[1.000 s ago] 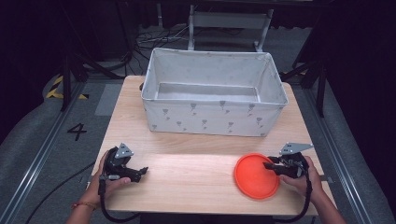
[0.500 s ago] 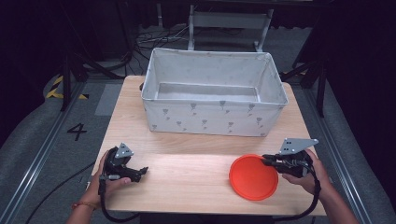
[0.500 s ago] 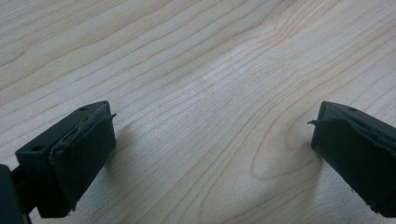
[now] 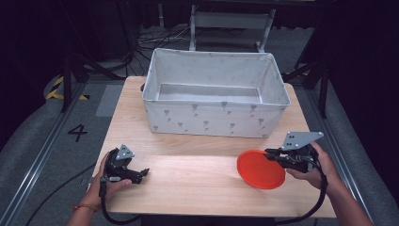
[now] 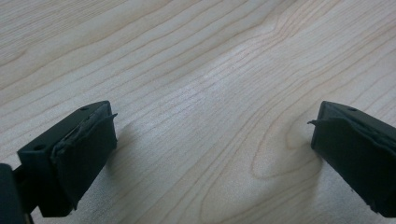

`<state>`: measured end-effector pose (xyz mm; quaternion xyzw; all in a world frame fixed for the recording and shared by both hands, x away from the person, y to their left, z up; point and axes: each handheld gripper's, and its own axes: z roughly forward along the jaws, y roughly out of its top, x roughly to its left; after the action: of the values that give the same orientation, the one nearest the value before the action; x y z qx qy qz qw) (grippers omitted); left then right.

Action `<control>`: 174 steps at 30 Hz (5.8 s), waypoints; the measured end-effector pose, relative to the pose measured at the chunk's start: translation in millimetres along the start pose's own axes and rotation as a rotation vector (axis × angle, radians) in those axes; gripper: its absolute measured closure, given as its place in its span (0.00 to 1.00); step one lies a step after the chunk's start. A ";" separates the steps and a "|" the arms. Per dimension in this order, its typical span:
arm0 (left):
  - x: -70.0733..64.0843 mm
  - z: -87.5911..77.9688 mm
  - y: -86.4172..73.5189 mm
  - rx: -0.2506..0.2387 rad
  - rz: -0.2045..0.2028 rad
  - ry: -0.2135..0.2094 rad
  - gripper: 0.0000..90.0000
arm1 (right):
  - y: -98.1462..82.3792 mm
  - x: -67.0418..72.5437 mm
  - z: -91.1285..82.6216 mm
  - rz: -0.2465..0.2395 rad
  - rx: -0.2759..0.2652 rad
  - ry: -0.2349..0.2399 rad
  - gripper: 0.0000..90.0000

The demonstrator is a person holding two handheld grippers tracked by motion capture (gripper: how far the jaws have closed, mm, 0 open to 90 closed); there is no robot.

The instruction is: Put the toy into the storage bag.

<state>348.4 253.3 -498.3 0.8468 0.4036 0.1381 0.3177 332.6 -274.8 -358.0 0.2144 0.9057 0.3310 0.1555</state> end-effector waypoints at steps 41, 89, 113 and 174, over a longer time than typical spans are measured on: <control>0.2 0.1 0.0 0.000 0.001 -0.002 0.00 | 57.6 -32.7 -96.6 -0.059 -0.063 -0.037 0.92; 0.0 -0.4 -0.3 0.000 0.002 0.000 0.01 | 194.3 -121.9 -106.2 -0.086 -0.082 -0.160 0.92; 0.5 -1.0 -0.2 0.006 0.008 0.000 0.01 | 182.0 -171.9 -33.4 -0.049 -0.052 -0.123 0.92; 0.2 -0.9 -0.3 0.004 0.006 0.001 0.01 | 136.0 -155.3 100.4 -0.216 0.470 0.136 0.91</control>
<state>347.9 254.0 -497.8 0.8487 0.4015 0.1388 0.3151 547.5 -204.0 -319.2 0.1241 0.9837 0.1070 0.0744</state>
